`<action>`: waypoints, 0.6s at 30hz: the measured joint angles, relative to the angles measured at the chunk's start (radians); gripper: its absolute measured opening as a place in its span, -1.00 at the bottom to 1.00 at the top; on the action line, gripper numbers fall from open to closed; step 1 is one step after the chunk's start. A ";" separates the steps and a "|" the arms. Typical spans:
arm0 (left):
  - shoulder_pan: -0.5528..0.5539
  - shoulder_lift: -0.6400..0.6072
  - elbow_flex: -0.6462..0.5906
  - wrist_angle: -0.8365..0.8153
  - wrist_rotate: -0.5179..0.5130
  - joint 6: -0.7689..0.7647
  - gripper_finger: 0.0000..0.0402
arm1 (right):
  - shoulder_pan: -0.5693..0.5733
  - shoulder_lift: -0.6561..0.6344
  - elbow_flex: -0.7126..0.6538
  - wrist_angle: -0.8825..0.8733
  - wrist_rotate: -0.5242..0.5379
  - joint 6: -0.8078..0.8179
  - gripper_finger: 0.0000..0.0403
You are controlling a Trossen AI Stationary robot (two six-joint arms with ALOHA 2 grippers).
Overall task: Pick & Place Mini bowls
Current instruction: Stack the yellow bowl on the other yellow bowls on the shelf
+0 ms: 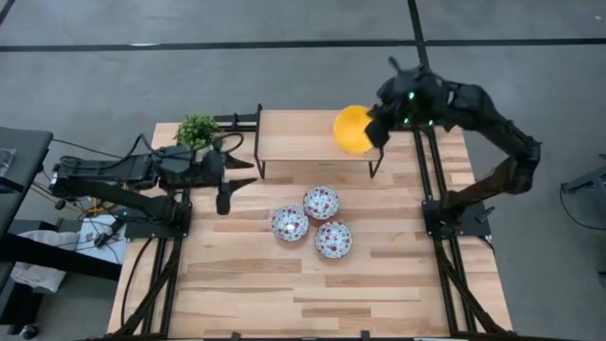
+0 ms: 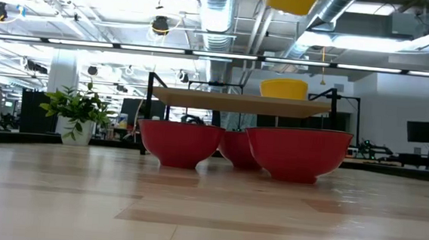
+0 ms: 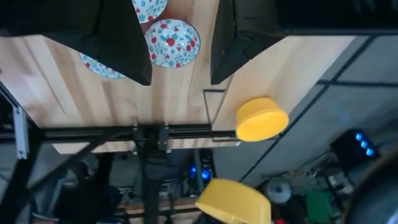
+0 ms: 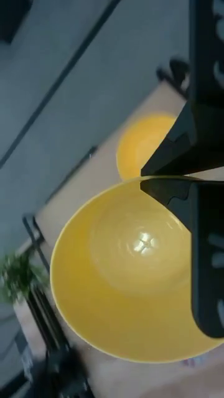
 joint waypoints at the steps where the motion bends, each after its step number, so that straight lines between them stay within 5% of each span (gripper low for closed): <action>1: 0.011 0.005 0.000 0.005 0.000 -0.017 -0.19 | -0.035 -0.002 0.000 0.000 -0.011 -0.020 -1.00; 10: 0.079 0.073 0.000 0.030 0.077 -0.076 -0.19 | -0.363 0.083 0.000 0.003 -0.274 -0.176 -1.00; 18: 0.118 0.151 -0.001 0.045 0.078 -0.076 -0.19 | -0.529 0.234 0.000 0.003 -0.482 -0.297 -1.00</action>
